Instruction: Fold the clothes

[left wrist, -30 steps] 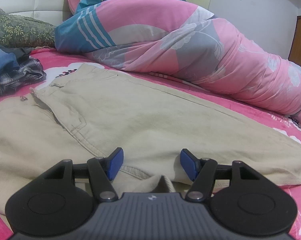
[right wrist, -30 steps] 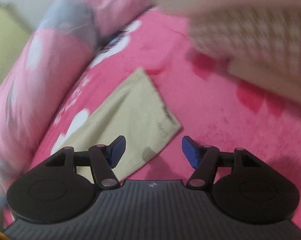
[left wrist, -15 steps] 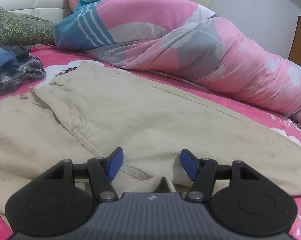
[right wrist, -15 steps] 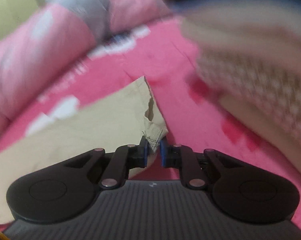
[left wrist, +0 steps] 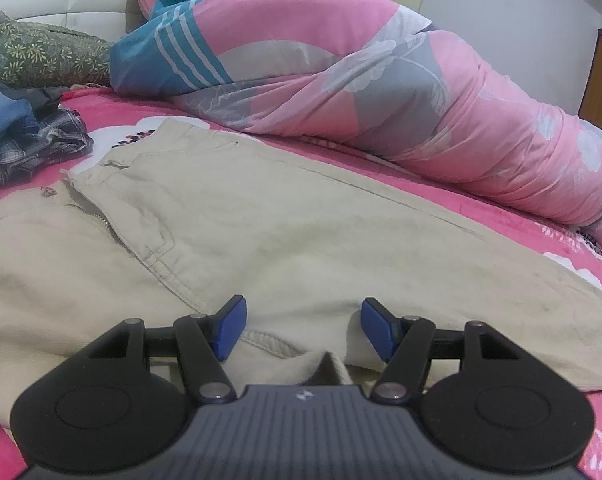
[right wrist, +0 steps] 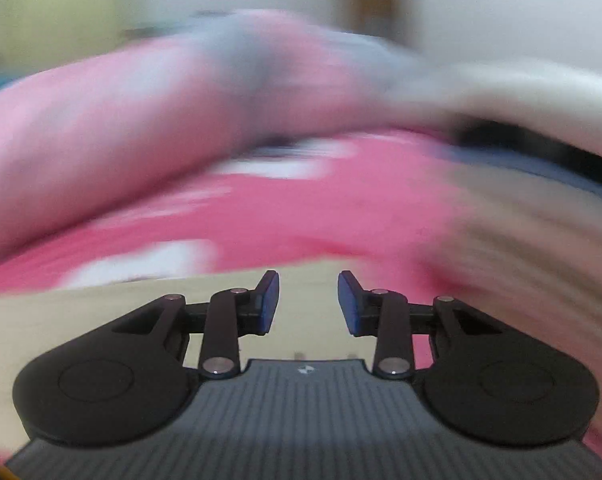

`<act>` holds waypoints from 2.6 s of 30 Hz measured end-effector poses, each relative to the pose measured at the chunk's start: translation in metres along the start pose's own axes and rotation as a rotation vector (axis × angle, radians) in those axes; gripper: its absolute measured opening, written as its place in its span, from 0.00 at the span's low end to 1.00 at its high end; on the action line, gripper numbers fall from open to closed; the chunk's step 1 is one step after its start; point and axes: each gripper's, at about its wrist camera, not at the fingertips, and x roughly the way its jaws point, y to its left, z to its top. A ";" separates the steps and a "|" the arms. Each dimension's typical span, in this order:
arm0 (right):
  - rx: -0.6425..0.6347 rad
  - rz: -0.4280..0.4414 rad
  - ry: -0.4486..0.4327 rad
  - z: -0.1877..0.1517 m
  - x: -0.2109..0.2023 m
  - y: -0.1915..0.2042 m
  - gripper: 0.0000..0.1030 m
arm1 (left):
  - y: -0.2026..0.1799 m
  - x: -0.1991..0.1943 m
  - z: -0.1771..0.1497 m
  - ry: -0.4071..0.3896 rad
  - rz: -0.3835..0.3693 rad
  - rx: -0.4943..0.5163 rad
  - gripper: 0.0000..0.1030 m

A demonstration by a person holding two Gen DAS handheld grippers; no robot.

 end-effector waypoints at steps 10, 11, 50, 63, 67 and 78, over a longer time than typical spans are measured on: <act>-0.556 0.569 0.156 -0.068 0.073 0.203 0.31 | -0.001 0.002 0.000 -0.003 -0.017 0.011 0.72; -0.538 0.561 0.150 -0.067 0.074 0.185 0.31 | 0.000 0.002 0.000 -0.004 -0.019 0.008 0.72; -0.166 0.145 0.082 -0.103 -0.196 -0.043 0.53 | -0.009 -0.064 -0.006 0.012 -0.035 0.036 0.83; 0.048 0.467 0.194 -0.194 -0.231 -0.055 0.66 | 0.016 -0.148 -0.059 0.182 -0.255 -0.095 0.83; 0.269 0.423 0.157 -0.207 -0.230 -0.111 0.67 | -0.016 -0.156 -0.077 0.244 -0.340 -0.061 0.83; 0.166 0.600 0.128 -0.193 -0.197 -0.089 0.75 | -0.050 -0.171 -0.109 0.303 -0.280 -0.013 0.59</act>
